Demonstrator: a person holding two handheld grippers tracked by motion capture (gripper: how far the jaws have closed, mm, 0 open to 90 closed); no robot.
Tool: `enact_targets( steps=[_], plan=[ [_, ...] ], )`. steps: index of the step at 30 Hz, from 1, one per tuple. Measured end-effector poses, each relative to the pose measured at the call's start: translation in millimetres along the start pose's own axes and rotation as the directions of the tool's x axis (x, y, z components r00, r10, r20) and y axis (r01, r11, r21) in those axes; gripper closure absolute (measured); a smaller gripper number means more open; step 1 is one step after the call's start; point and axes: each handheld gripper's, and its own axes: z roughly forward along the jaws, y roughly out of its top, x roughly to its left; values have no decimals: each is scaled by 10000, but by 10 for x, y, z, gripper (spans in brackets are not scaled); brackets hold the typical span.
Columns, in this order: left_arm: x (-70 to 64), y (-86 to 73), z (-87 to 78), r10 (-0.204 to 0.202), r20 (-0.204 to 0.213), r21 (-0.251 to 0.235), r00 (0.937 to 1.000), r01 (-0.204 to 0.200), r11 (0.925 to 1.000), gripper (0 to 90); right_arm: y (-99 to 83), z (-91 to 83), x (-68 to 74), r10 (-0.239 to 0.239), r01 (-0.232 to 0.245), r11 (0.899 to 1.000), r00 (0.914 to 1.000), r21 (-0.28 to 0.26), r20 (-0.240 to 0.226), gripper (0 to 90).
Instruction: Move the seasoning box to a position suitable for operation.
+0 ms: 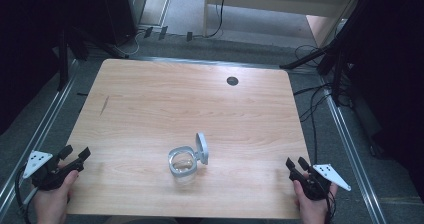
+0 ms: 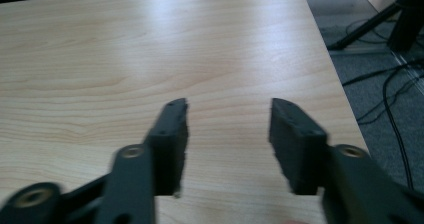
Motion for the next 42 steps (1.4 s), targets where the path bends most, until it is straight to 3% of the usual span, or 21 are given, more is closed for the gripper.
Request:
enact_targets(
  steps=[2,6,11,13,15,19,22,23,26,32,36,40,41,42],
  plan=[
    [-50,13,-10,99,-188,-12,9998,-99,10000,425,20,-38,30,71,-77,9997,9997,-243,-252,645],
    [-185,63,20,-71,159,-153,9998,73,9999,529,96,-126,211,181,-196,9982,9995,-565,-259,757],
    [-469,131,142,39,1172,-47,9931,-33,10000,655,156,-166,543,-201,144,9975,9965,-697,-817,822],
    [-612,160,203,178,1658,30,9860,-185,9998,699,165,-146,689,-512,448,9969,9937,-648,-1000,832],
    [-726,181,248,318,1856,92,9821,-341,9994,744,175,-115,820,-555,476,9969,9899,-632,-1304,842],
    [-982,212,360,514,2544,214,9657,-587,9980,831,171,-33,1082,-735,645,9964,9801,-542,-1845,855],
    [-1206,212,463,888,2884,318,9534,-1022,9943,878,158,20,1282,-896,812,9957,9685,-453,-2322,865],
    [-1288,210,506,952,3138,398,9447,-1132,9928,895,154,39,1345,-964,887,9952,9648,-425,-2448,868],
    [-1474,204,598,1086,3573,488,9277,-1347,9897,900,139,94,1511,-1181,1123,9930,9525,-364,-2807,881],
    [-1683,206,735,1179,4206,653,8996,-1596,9850,900,68,183,1746,-1274,1327,9911,9355,-64,-3295,897],
    [-1749,198,800,1101,4449,770,8888,-1605,9840,900,22,224,1848,-1365,1498,9887,9264,110,-3509,900],
    [-1798,168,814,1351,4597,865,8777,-1956,9769,900,-9,240,1916,-1426,1648,9860,9100,242,-3892,900],
    [-1800,166,819,1346,4635,886,8758,-1970,9764,900,-30,259,1955,-1494,1778,9835,9022,332,-4047,900],
    [-1803,165,825,1330,4644,925,8756,-1973,9760,900,-41,270,1977,-1509,1825,9824,9002,393,-4085,900]
  ],
)
